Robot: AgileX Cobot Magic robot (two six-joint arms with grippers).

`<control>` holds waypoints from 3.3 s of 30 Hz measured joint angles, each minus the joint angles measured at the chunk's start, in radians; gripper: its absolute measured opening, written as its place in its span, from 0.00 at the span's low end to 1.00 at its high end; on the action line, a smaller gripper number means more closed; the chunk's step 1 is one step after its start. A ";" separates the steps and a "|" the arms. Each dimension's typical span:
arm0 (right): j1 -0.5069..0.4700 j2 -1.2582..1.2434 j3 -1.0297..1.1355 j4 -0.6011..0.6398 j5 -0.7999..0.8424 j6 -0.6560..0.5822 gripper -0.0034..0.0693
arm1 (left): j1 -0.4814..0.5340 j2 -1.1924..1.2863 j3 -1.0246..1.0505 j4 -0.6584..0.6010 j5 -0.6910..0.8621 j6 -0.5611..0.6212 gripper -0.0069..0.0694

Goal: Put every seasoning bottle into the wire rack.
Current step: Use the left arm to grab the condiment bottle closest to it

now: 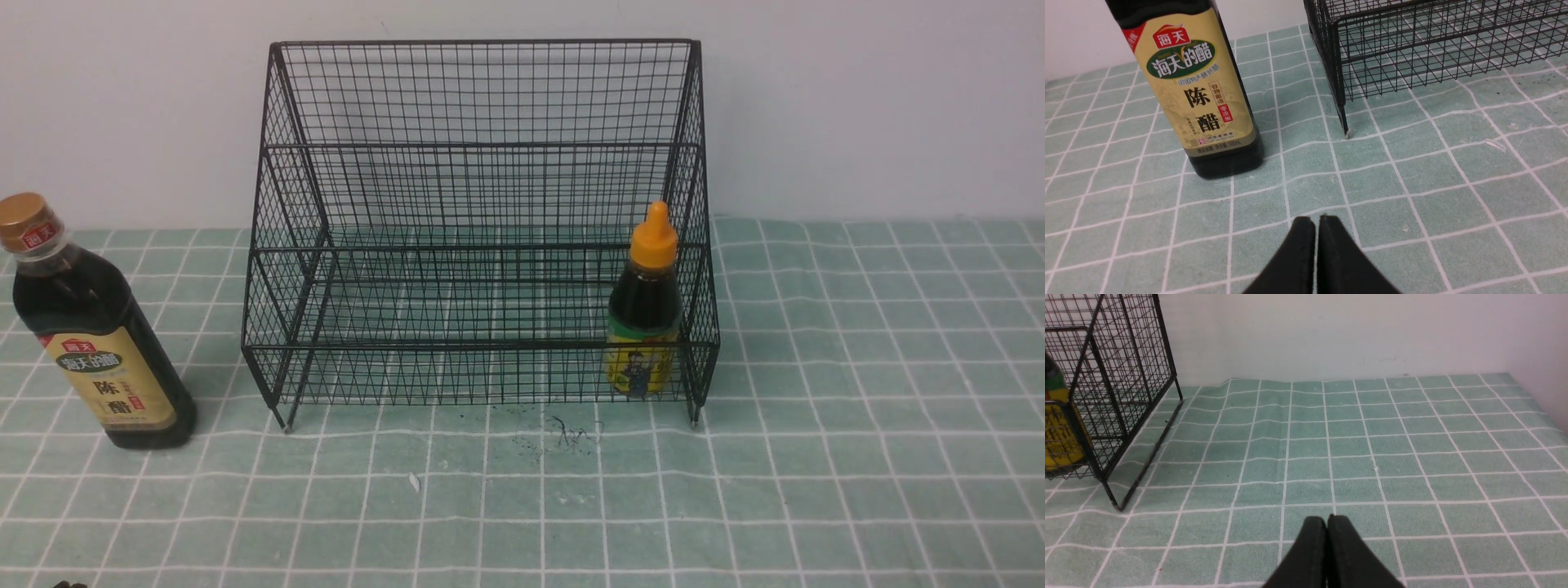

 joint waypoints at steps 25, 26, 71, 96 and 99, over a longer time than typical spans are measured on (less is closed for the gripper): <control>0.000 -0.002 -0.001 0.000 0.005 -0.003 0.03 | 0.000 0.000 0.000 0.000 0.000 0.000 0.08; 0.000 -0.002 -0.001 0.000 0.005 -0.003 0.03 | 0.000 0.000 0.000 0.000 0.000 0.000 0.08; 0.000 -0.002 -0.001 0.000 0.008 -0.003 0.03 | 0.073 0.985 -0.747 -1.113 -0.737 0.795 0.62; 0.000 -0.002 -0.001 0.000 0.008 -0.003 0.03 | 0.129 1.359 -0.847 -1.353 -0.657 0.987 0.68; 0.000 -0.002 -0.001 0.000 0.008 -0.003 0.03 | 0.129 1.382 -0.847 -1.353 -0.657 0.995 0.68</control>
